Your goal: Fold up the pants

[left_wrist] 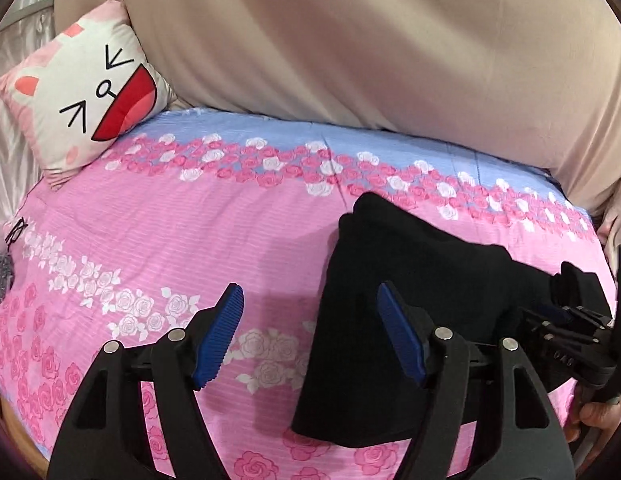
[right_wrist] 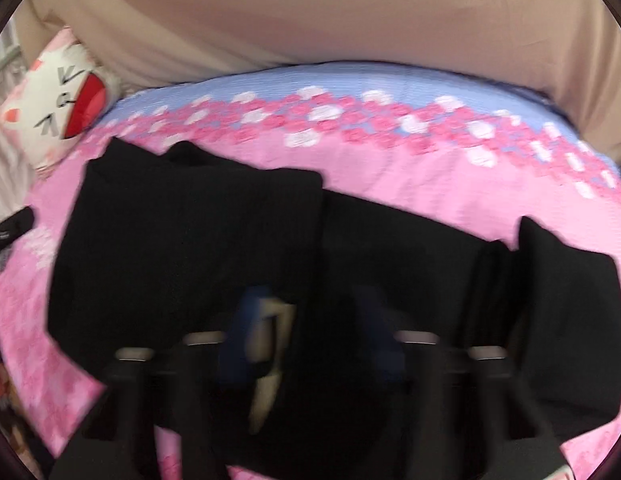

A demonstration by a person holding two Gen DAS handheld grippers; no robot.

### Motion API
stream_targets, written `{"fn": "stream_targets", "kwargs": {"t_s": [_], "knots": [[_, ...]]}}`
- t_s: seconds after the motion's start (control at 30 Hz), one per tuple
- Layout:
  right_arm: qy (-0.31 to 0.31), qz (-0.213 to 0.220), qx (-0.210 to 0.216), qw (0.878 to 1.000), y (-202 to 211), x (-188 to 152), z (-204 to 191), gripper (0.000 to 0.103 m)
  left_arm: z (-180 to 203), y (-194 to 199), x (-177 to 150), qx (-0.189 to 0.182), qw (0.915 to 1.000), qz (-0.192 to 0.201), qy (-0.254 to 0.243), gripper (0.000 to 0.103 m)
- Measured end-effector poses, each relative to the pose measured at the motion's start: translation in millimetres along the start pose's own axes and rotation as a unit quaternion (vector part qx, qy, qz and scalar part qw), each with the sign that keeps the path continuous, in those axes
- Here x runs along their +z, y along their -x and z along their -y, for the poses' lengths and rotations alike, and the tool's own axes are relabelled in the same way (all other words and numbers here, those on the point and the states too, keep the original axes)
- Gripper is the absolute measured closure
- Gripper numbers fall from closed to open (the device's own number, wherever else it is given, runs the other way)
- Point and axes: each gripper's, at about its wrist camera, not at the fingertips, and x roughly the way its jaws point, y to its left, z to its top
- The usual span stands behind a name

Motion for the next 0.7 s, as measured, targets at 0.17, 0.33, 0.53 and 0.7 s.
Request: {"fn": "stream_targets", "kwargs": {"t_s": [0.17, 0.33, 0.53, 0.7], "knots": [[-0.005, 0.022, -0.039, 0.999, 30.1, -12.9, 1.7, 0.034, 3.1, -9.2, -11.4, -0.016, 0.9998, -0.007, -0.005, 0.030], [-0.030, -0.006, 0.006, 1.000, 12.4, -17.0, 10.1, 0.037, 14.3, -28.2, -31.5, -0.025, 0.9986, -0.039, -0.024, 0.030], [-0.013, 0.020, 0.037, 0.999, 45.0, -21.3, 7.4, 0.102, 11.7, -23.4, -41.4, -0.034, 0.9977, -0.046, -0.036, 0.020], [-0.025, 0.022, -0.087, 0.996, 56.5, -4.3, 34.2, 0.087, 8.1, -34.3, -59.0, -0.041, 0.9962, -0.065, -0.040, 0.016]]}}
